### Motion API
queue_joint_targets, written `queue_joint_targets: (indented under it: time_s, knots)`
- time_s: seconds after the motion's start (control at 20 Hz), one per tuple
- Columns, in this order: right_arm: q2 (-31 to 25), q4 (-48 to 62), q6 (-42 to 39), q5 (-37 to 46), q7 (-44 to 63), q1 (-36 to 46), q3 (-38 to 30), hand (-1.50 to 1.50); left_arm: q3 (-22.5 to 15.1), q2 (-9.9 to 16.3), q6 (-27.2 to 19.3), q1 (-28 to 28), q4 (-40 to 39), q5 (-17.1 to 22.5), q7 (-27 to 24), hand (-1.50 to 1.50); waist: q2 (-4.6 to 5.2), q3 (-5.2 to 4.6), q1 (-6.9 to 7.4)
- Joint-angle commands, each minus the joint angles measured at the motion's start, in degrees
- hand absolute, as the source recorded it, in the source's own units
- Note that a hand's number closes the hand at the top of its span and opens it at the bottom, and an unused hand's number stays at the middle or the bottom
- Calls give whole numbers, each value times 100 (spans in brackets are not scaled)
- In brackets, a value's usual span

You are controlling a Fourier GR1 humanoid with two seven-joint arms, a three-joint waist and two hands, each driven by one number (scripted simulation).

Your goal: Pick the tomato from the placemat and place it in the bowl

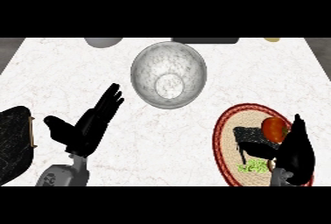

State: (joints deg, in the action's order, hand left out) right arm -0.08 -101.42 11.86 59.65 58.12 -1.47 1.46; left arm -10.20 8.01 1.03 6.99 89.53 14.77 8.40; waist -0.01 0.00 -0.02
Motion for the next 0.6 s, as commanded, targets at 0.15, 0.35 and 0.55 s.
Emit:
queue_joint_targets:
  time_s: [0.15, 0.35, 0.55]
  knots:
    - [7, 871, 756, -75, -88, 274, -79, -150, 349, 45, 413, -3, -191, 37, -192, 0, 5, 0, 2]
    - [6, 1290, 761, -160, -148, 681, -333, -150, 326, -210, 150, 457, -197, -54, 399, 0, 6, 1, -1]
    - [4, 934, 1041, -332, -841, -15, -316, 150, 297, -272, 313, -32, -117, -192, 9, 0, 0, 0, -8]
